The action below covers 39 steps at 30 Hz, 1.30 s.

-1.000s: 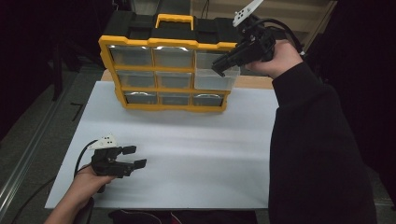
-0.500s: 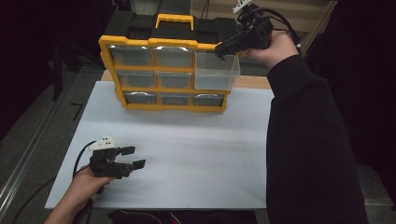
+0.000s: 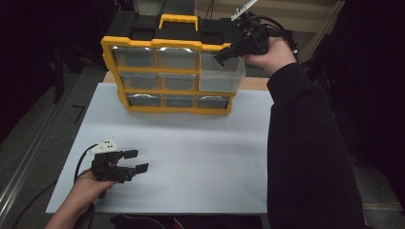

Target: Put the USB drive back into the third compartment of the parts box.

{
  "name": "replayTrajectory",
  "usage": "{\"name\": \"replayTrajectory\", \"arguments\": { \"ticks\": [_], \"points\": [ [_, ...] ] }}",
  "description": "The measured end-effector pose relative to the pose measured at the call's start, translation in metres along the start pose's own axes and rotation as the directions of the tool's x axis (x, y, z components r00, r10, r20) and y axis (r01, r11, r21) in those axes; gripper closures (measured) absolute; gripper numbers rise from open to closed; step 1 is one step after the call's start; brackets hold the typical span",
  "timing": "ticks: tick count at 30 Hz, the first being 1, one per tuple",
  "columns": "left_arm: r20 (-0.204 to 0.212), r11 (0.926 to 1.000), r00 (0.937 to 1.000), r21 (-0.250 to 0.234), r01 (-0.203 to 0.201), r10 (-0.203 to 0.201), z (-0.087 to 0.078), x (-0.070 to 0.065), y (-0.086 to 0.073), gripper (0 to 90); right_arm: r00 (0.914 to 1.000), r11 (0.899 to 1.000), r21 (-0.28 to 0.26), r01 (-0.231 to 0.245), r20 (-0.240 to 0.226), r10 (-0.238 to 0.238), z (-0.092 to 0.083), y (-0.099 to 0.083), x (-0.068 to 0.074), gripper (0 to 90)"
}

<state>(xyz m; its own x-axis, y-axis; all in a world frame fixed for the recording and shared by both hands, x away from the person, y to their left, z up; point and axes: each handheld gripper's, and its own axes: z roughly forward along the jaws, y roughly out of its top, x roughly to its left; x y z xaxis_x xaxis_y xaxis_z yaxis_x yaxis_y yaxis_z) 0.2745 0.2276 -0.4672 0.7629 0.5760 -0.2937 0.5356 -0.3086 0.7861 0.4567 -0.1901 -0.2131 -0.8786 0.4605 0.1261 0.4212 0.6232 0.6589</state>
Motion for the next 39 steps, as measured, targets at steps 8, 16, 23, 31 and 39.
{"name": "replayTrajectory", "arguments": {
  "ticks": [8,16,23,31,39],
  "points": [
    [-0.001,1.0000,1.0000,0.002,0.001,-0.001,0.000,0.000,0.000,25.2,0.9998,1.000,-0.024,-0.012,0.012,0.012,-0.005,-0.004,0.003,51.8],
    [-0.002,1.0000,1.0000,0.001,0.001,-0.001,0.000,0.000,0.000,25.2,0.9999,0.999,-0.046,0.007,-0.013,-0.007,-0.012,-0.012,0.019,40.1],
    [0.000,1.0000,1.0000,0.005,-0.001,0.001,0.001,0.000,0.001,25.2,0.9985,0.999,-0.037,0.021,-0.050,-0.022,-0.016,-0.017,0.036,35.4],
    [-0.005,1.0000,1.0000,0.004,0.000,0.000,0.001,0.000,0.001,25.2,0.9908,0.997,-0.034,0.073,-0.112,-0.077,-0.012,-0.023,0.065,25.8],
    [-0.006,1.0000,1.0000,0.004,0.001,-0.001,0.001,0.000,0.001,25.2,0.9879,0.994,-0.031,0.101,-0.115,-0.104,0.003,-0.034,0.088,27.3]
  ]
}}
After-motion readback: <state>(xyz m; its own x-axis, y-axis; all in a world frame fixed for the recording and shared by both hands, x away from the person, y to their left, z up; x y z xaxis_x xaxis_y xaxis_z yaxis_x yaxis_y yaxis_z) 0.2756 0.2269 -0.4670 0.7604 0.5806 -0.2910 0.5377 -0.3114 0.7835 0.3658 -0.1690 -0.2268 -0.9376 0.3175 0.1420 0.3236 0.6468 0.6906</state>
